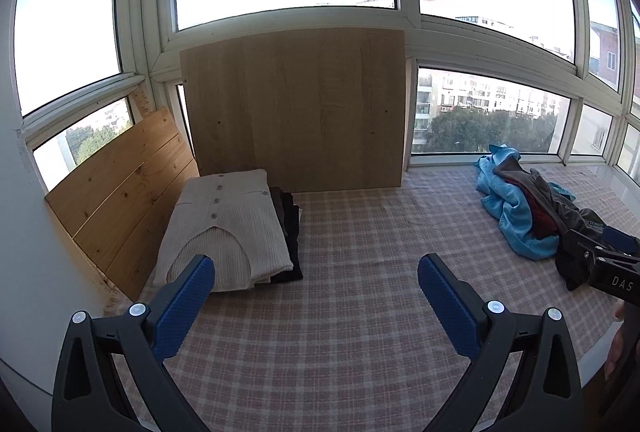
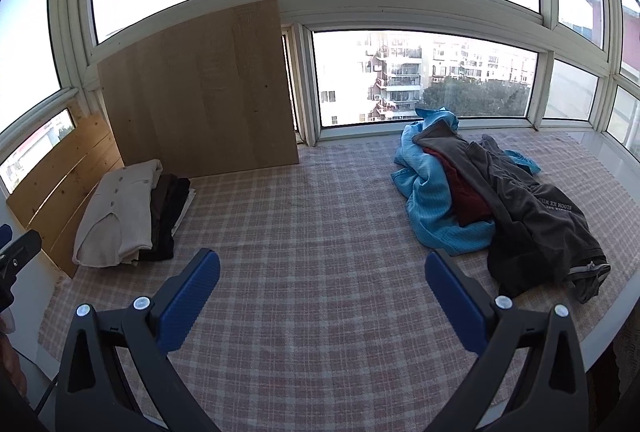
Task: Fold clothes
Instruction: 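Move both tools toward the heap of clothes on the plaid platform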
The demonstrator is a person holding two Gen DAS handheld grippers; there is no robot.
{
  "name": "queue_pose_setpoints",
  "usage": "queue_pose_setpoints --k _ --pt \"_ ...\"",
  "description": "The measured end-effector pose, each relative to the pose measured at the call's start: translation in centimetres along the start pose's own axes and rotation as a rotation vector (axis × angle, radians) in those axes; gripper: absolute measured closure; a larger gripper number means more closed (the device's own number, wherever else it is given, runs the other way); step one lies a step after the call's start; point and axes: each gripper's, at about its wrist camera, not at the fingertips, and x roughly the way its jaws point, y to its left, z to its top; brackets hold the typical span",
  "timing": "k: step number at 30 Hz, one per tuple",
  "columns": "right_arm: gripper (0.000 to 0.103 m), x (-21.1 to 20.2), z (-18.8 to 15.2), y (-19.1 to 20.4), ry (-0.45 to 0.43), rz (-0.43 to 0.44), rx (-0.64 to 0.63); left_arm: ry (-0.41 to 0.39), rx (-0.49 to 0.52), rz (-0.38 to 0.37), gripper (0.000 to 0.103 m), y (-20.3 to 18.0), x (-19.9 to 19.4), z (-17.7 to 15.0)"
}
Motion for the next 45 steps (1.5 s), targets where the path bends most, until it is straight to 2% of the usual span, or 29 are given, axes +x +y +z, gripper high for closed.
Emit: queue_pose_setpoints --k 14,33,41,45 --pt "0.000 -1.9 -1.0 -2.7 -0.008 -0.126 0.064 0.005 0.098 -0.142 0.001 -1.9 1.1 0.2" --pt "0.000 -6.6 -3.3 -8.2 -0.033 -0.343 0.189 -0.011 0.263 -0.361 0.001 -9.4 0.2 0.0" --pt "0.000 -7.0 -3.9 -11.1 -0.019 -0.395 0.206 -0.013 0.294 -0.398 0.001 -13.7 -0.2 0.1" --pt "0.000 -6.8 -3.7 -13.4 -0.022 -0.398 0.199 -0.008 0.299 -0.386 0.001 -16.6 0.1 0.1"
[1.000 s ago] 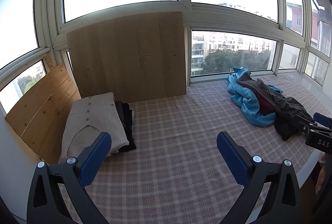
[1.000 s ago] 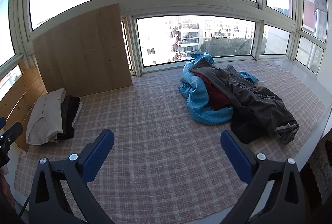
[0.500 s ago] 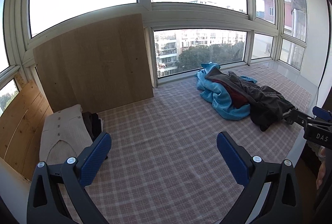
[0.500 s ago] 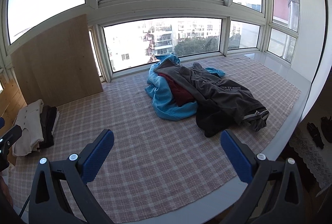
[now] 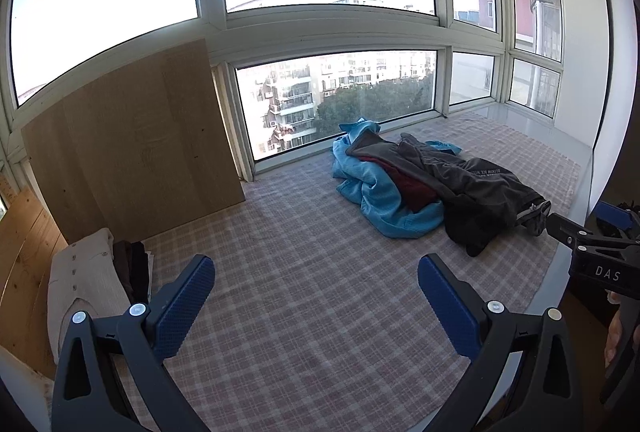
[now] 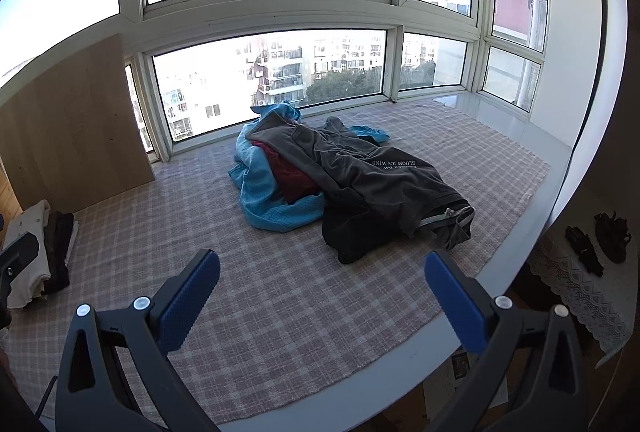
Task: Fold clothes
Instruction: 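Move both tools toward the heap of clothes on the plaid platform, then grasp the dark grey hoodie hem with both grippers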
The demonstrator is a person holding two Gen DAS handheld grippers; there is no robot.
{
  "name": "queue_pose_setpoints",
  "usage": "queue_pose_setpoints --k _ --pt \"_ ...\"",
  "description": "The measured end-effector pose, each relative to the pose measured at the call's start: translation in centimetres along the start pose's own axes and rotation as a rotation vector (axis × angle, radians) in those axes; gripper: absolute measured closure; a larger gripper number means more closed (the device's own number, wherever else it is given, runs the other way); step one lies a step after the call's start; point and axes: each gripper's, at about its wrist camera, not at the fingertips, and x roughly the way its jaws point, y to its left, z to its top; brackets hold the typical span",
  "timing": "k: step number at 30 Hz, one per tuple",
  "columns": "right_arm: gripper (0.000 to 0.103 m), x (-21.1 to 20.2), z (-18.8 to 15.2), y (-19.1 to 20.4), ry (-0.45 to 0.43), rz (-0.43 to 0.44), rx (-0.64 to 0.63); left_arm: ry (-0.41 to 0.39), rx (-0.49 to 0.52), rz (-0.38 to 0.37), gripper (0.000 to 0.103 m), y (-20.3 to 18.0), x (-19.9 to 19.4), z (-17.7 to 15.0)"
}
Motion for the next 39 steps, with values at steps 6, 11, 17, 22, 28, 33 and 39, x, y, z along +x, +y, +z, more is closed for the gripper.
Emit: queue_pose_setpoints --k 6,11,17,22,28,33,39 --pt "0.000 3.2 1.9 -4.1 0.013 0.030 -0.004 0.009 -0.017 0.022 0.001 -4.2 2.3 1.6" --pt "0.000 6.3 3.9 -7.2 0.021 0.053 -0.024 0.017 -0.055 0.041 0.001 -7.0 4.5 3.0" --pt "0.000 9.7 5.8 -10.1 0.027 0.095 -0.066 0.029 -0.064 0.069 0.001 -9.7 7.1 4.3" --pt "0.000 12.7 7.3 -13.1 0.026 0.129 -0.083 0.042 -0.055 0.106 0.001 -11.1 9.4 5.4" --pt "0.000 16.9 8.9 -16.6 0.047 0.175 -0.102 0.052 -0.037 0.100 0.001 -12.8 11.9 6.6" --pt "0.008 20.9 8.3 -18.3 0.119 0.163 -0.157 0.078 0.008 0.056 0.003 -14.9 14.8 7.4" --pt "0.011 24.7 6.0 -22.2 0.226 0.138 -0.161 0.156 0.098 -0.110 0.004 -19.8 19.3 6.9"
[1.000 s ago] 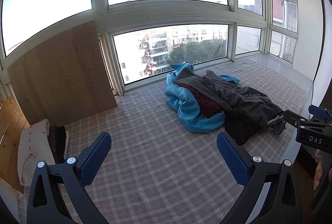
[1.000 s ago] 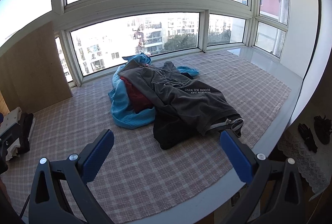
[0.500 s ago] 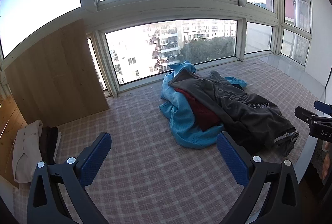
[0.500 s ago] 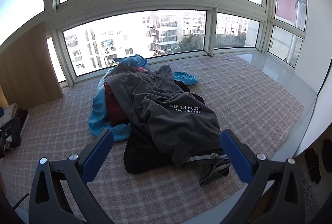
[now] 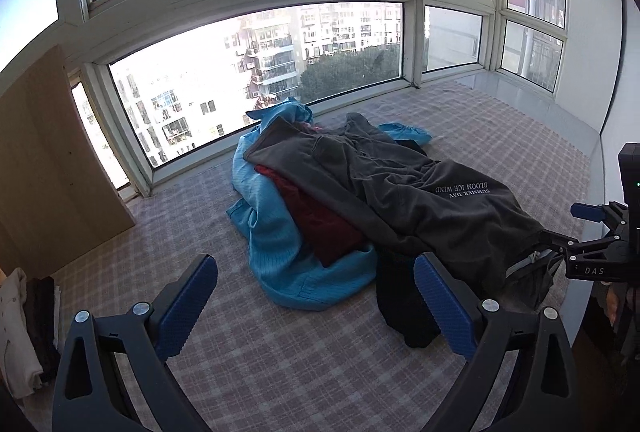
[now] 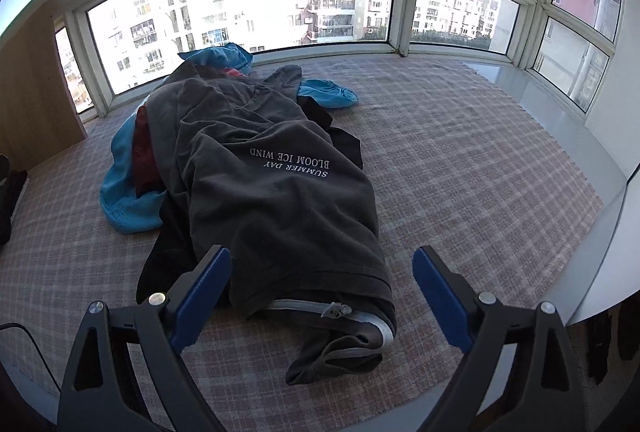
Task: Fold clothes
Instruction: 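Grasp the dark grey hoodie hem with both grippers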
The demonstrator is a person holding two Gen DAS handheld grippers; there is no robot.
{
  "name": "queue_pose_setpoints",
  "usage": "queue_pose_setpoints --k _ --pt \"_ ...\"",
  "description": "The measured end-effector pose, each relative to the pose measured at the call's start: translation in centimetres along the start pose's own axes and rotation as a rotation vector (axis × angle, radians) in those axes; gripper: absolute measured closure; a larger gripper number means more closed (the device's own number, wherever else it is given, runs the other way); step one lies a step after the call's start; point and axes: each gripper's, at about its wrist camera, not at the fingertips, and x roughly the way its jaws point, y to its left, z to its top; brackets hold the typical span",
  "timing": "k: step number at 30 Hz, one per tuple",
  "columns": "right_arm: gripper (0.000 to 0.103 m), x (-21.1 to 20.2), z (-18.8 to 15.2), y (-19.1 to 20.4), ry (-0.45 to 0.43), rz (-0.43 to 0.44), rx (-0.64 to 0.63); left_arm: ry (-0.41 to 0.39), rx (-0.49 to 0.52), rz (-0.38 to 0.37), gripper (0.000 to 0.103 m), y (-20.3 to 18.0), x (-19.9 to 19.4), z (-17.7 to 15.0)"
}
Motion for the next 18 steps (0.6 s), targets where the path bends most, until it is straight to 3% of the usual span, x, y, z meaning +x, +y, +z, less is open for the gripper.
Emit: queue_pose_setpoints --k 7,16,17,18 --pt "0.011 2.9 -4.0 -4.2 0.117 -0.010 0.061 0.101 0.203 -0.134 0.009 -8.1 6.0 -0.3" --pt "0.018 5.2 -5.5 -4.6 0.167 0.048 0.083 0.188 0.359 -0.160 0.010 -13.7 11.6 -1.0" --pt "0.021 5.1 -5.7 -4.5 0.167 0.050 0.082 0.194 0.378 -0.155 0.012 -14.2 11.9 -1.0" --pt "0.025 5.1 -5.8 -4.4 0.171 0.054 0.083 0.202 0.399 -0.145 0.024 -14.7 12.3 -1.1"
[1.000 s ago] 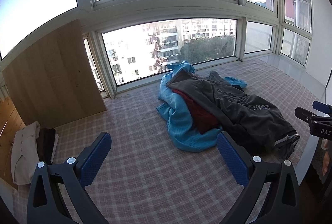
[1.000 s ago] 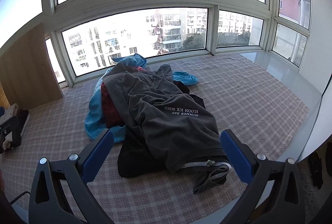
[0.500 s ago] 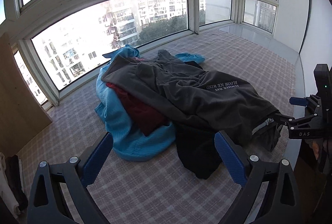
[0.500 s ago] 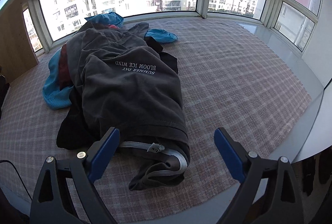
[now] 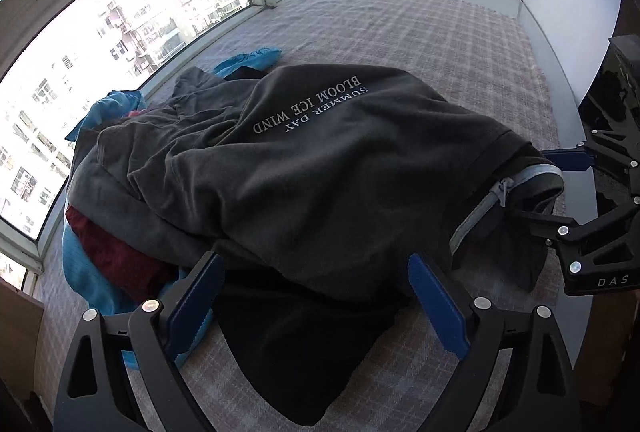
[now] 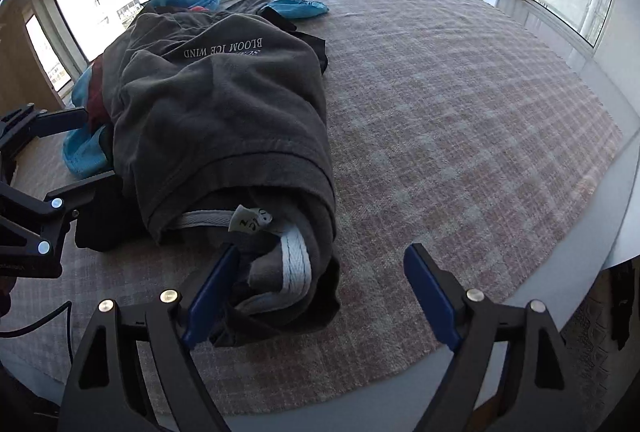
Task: Fold clothes
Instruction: 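Grasp the dark grey hoodie hem with both grippers, then lift the grey hoodie with both grippers and pull it off the heap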
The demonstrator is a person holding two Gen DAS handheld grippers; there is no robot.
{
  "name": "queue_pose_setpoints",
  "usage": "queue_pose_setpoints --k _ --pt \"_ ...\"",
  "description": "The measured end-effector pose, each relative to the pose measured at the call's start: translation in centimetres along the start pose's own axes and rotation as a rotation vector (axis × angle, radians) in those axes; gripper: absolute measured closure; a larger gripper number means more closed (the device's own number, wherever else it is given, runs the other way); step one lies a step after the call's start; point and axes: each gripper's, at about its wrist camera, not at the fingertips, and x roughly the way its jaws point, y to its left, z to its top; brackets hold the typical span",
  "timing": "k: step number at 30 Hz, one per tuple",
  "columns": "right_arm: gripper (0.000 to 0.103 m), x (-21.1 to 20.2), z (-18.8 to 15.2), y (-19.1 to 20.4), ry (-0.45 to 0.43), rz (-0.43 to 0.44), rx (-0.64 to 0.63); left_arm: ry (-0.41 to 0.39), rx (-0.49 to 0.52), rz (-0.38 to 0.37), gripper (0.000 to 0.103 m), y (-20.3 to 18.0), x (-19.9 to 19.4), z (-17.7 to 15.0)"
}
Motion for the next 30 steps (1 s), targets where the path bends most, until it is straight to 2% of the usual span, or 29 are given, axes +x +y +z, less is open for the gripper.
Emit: queue_pose_setpoints --k 1,3,4,7,9,11,13,16,19,22,27,30 --pt "0.035 0.1 -0.2 -0.1 0.010 0.007 0.007 0.012 0.013 0.003 0.046 -0.2 0.4 0.2" --pt "0.055 0.6 -0.5 -0.3 0.037 0.024 0.026 0.036 0.012 -0.042 0.063 -0.4 0.9 0.4" --pt "0.058 1.0 -0.6 -0.4 0.052 0.034 0.036 0.038 0.010 -0.067 0.072 -0.3 1.0 0.5" --pt "0.066 1.8 -0.9 -0.3 0.075 0.046 0.041 0.024 0.008 -0.137 0.088 -0.2 0.9 0.5" --pt "0.087 2.1 -0.9 -0.1 0.089 0.045 0.032 0.008 -0.022 -0.192 0.096 0.6 0.4 0.5" --pt "0.094 1.6 -0.7 0.0 0.074 0.047 0.034 -0.017 -0.094 -0.267 0.099 2.3 -0.7 0.7" --pt "0.095 0.2 -0.3 -0.3 0.036 0.059 0.045 -0.062 -0.164 -0.331 0.099 4.2 -2.4 1.1" --pt "0.095 -2.9 0.8 -0.6 -0.071 0.004 0.048 -0.165 -0.195 -0.329 0.100 6.4 -5.6 2.4" --pt "0.095 -5.9 2.9 -1.1 -0.172 -0.033 0.070 -0.259 -0.198 -0.293 0.100 8.7 -9.1 3.9" --pt "0.095 -9.2 6.4 -0.6 -0.257 -0.016 0.048 -0.352 -0.190 -0.231 0.100 11.4 -13.6 5.3" --pt "0.095 -18.6 13.2 4.6 -0.454 0.005 -0.118 -0.524 -0.249 -0.119 0.100 17.1 -23.6 5.7" --pt "0.095 -24.9 16.5 8.9 -0.580 0.027 -0.234 -0.613 -0.284 -0.044 0.100 20.0 -30.5 4.2"
